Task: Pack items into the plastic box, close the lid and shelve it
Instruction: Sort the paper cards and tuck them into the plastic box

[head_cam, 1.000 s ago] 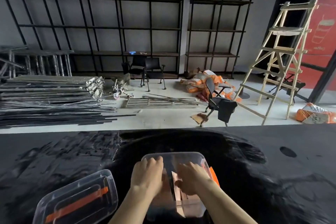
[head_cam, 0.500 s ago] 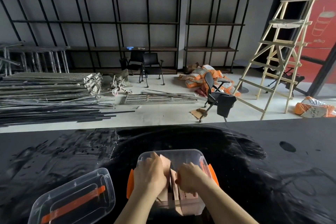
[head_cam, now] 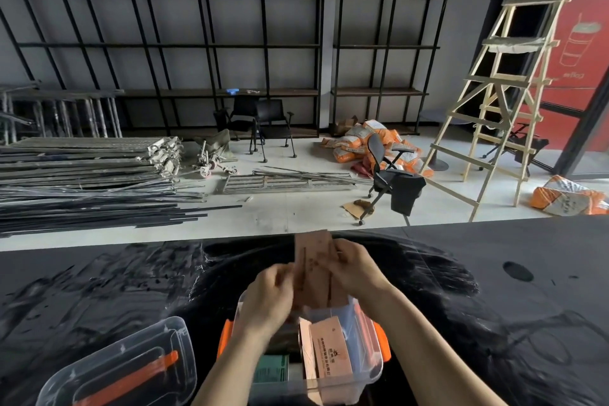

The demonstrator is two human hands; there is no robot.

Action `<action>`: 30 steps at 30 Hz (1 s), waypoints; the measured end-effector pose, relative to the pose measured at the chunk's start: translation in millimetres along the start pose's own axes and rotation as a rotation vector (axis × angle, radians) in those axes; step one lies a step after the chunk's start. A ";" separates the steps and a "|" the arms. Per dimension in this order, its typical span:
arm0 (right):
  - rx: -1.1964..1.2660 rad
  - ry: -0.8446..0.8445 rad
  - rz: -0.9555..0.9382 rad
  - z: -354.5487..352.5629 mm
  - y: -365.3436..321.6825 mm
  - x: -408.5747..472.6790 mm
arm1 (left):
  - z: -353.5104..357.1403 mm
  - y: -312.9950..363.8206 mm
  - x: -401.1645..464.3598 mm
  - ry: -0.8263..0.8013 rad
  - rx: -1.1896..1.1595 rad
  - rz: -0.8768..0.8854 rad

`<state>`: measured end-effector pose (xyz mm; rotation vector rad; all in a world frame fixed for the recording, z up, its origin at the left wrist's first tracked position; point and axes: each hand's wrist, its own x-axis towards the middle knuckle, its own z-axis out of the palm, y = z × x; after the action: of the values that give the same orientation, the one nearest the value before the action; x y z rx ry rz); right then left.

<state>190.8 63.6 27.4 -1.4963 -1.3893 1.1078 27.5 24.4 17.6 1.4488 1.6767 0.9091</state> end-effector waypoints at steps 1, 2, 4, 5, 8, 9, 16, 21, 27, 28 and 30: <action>-0.001 0.066 0.032 -4.7 -0.1 2.4 | 2.8 -1.0 -3.5 -0.026 0.149 0.017; -0.014 0.113 0.065 -9.0 1.1 4.9 | 7.3 -3.3 -6.7 -0.047 0.348 0.046; -0.040 0.137 0.112 -14.6 3.4 7.9 | 19.8 -10.1 -14.2 -0.097 0.594 0.075; -0.042 0.132 0.128 -15.1 4.1 8.0 | 26.6 -11.3 -18.6 -0.107 0.644 0.071; -0.013 0.102 0.152 -12.1 6.9 6.0 | 45.8 -19.2 -19.9 -0.091 0.790 0.009; -0.009 0.091 0.150 -10.6 7.2 4.8 | 51.4 -23.1 -18.7 -0.094 0.807 0.000; 0.228 0.036 0.248 -12.9 1.3 1.9 | 13.5 -16.2 5.1 0.056 0.343 -0.069; 0.292 -0.027 0.280 8.7 -3.6 0.4 | 10.0 9.7 10.8 0.185 -0.232 -0.068; 0.308 -0.041 0.263 4.5 -5.9 -0.5 | 27.9 20.1 5.4 0.057 -0.369 -0.013; 0.282 -0.016 0.246 -1.1 -5.4 -0.4 | 29.8 19.9 4.4 0.019 -0.323 0.012; 0.225 0.090 0.218 -14.7 -2.4 1.5 | 33.9 16.7 5.5 -0.019 -0.121 0.064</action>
<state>204.1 65.4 33.9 -1.5374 -1.0212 1.2688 64.5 33.5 15.3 1.4320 1.5418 1.0111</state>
